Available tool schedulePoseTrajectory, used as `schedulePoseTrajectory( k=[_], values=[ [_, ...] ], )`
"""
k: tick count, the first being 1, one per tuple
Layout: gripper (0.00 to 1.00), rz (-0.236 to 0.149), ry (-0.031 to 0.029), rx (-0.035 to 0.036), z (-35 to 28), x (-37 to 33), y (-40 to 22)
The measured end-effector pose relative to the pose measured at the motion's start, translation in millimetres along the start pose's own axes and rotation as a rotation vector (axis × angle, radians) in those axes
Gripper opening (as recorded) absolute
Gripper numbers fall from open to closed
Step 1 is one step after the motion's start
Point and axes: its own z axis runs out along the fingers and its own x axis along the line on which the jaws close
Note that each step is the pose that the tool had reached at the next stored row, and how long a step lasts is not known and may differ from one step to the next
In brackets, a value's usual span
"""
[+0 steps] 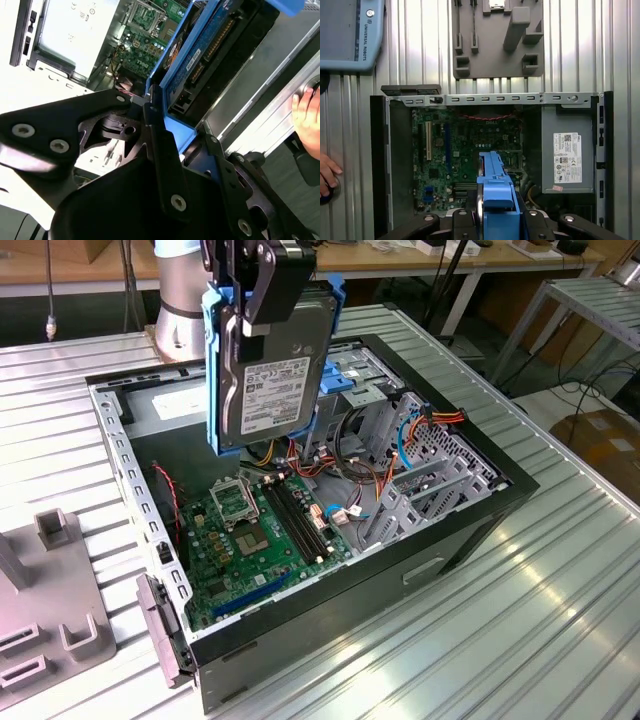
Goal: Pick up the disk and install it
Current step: 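Insert the disk into the insertion slot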
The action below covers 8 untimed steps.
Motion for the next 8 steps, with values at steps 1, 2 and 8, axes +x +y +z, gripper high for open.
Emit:
schedulePoseTrajectory(
  k=[1, 2, 8],
  values=[
    [0.37, 0.0, -0.0001, 0.0, 0.1, 1.4, -0.2],
    [0.37, 0.0, 0.0, 0.0, 0.1, 2.6, -0.3],
    [0.37, 0.0, 0.0, 0.0, 0.5, 10.1, -1.1]
  ],
)
